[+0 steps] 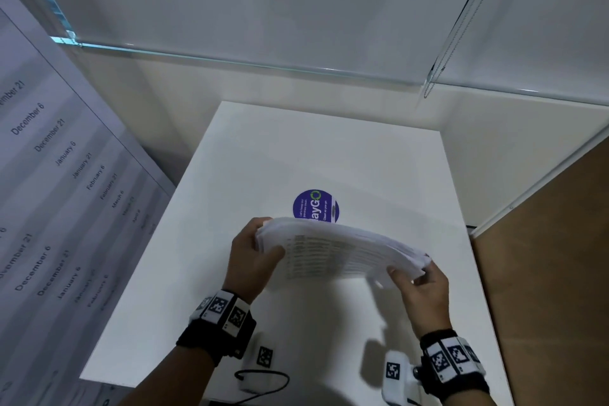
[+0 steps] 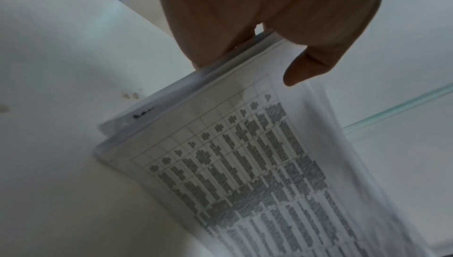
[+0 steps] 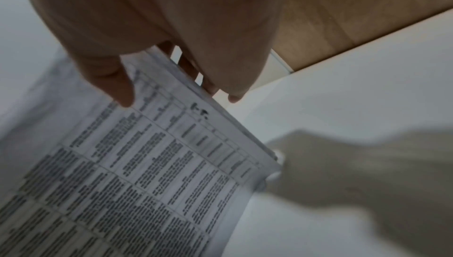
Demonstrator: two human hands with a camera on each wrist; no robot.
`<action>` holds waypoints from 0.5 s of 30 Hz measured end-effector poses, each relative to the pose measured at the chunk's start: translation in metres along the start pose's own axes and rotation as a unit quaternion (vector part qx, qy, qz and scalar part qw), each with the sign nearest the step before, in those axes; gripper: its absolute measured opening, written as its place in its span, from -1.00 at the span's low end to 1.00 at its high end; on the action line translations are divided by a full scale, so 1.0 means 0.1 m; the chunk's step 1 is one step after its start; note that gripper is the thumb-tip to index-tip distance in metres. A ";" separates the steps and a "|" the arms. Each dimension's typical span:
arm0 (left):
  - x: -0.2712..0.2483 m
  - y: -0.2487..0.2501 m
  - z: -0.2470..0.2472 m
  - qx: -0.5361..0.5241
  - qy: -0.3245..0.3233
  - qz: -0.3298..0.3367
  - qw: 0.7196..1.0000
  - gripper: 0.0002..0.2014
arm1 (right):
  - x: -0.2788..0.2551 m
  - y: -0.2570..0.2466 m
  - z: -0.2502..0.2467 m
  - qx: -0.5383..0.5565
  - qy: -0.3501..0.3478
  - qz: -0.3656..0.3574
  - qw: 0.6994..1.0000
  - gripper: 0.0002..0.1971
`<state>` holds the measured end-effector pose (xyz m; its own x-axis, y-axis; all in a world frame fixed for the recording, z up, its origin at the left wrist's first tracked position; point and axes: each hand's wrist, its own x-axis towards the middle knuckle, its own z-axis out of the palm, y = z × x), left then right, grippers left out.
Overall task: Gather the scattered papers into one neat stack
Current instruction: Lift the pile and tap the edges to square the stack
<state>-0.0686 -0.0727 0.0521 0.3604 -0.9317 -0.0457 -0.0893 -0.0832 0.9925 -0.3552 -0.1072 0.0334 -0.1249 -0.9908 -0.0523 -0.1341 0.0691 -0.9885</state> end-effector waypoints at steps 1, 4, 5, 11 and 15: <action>-0.01 -0.03 0.02 0.013 0.005 -0.005 1.000 -0.72 | -0.01 0.04 0.02 0.002 0.005 0.014 1.000 -0.77; 0.00 -0.05 0.07 0.035 0.024 -0.004 0.999 -0.84 | -0.01 0.03 0.07 -0.002 0.026 0.025 0.999 -0.87; 0.00 -0.03 0.08 0.032 0.032 0.000 0.999 -0.86 | 0.00 -0.01 0.07 0.002 0.031 0.021 0.999 -0.90; 0.17 0.19 -0.06 0.087 0.050 0.039 0.994 -0.90 | 0.12 -0.35 -0.04 -0.008 0.007 -0.040 0.999 -0.88; 0.30 0.17 -0.08 0.109 0.022 0.010 0.994 -0.86 | 0.18 -0.37 -0.05 -0.029 -0.020 -0.045 0.998 -0.89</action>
<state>-0.0523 -0.0992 0.0684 0.3957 -0.9182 -0.0171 -0.2944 -0.1445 0.9447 -0.3576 -0.1270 0.0696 -0.0708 -0.9970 0.0303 -0.1998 -0.0156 -0.9797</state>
